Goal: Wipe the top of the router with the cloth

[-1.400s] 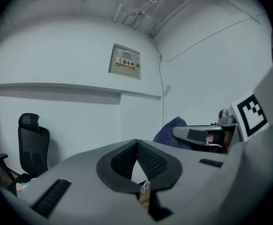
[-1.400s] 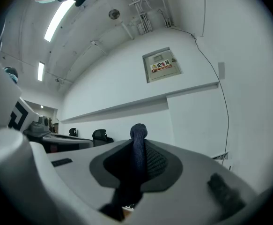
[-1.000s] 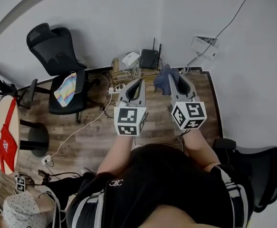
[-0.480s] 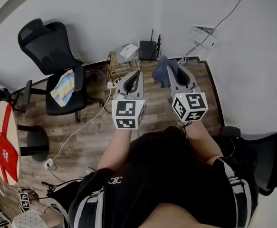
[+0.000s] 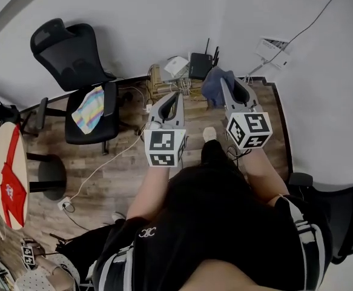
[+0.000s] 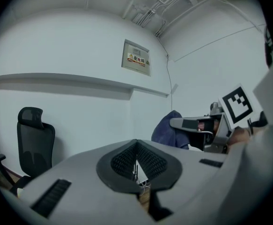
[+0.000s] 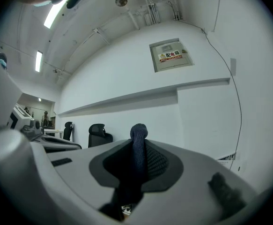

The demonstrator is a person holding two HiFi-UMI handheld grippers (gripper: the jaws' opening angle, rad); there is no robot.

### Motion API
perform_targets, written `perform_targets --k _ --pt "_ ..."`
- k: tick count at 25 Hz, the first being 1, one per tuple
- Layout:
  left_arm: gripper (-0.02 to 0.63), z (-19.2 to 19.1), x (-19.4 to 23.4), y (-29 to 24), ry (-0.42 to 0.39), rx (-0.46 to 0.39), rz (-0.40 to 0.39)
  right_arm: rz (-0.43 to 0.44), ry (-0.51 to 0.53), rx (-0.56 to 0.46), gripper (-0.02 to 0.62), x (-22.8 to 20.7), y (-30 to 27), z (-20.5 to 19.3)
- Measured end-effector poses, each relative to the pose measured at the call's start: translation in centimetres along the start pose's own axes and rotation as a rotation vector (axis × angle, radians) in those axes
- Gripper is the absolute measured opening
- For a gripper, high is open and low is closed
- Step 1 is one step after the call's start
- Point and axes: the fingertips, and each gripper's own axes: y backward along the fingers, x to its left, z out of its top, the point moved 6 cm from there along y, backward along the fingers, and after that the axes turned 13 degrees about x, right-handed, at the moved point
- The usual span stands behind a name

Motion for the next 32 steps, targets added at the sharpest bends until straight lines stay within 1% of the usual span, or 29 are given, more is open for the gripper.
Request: perform_targets --k 3,7,11,14,19,24,27,30,32 --pt "0.003 0.3 1.3 -2.2 0.003 0.011 0.022 0.018 -0.010 -0.004 0.068 -1.2 -2.8 0.3" --pt "0.003 1.7 2.5 -6.4 -0.001 0.007 0.031 0.038 -0.006 -0.015 0.069 -3.6 -6.4 0.9" --pt "0.003 3.4 2.8 -12.0 0.004 0.020 0.025 0.051 -0.007 0.001 0.068 -7.7 -10.1 1.2" --pt "0.003 5.2 2.7 -16.1 0.018 0.027 0.013 0.060 -0.018 0.014 0.068 -11.1 -12.8 2.1" --pt "0.003 7.9 3.1 -22.3 0.007 0.044 0.039 0.086 0.008 0.020 0.068 -15.8 -17.3 3.6" --pt "0.003 9.4 3.5 -27.5 0.017 0.076 0.060 0.122 0.023 0.046 0.068 -19.4 -21.4 3.8" --pt "0.003 10.1 3.9 -29.9 0.025 0.079 0.082 0.152 0.025 0.070 0.069 -21.2 -23.7 3.8" --pt "0.003 10.6 4.3 -31.5 0.043 0.053 0.127 0.189 0.027 0.096 0.068 -22.9 -25.8 3.2" --pt "0.003 10.3 4.8 -32.5 0.060 0.063 0.158 0.214 0.031 0.114 0.069 -23.8 -27.3 2.7"
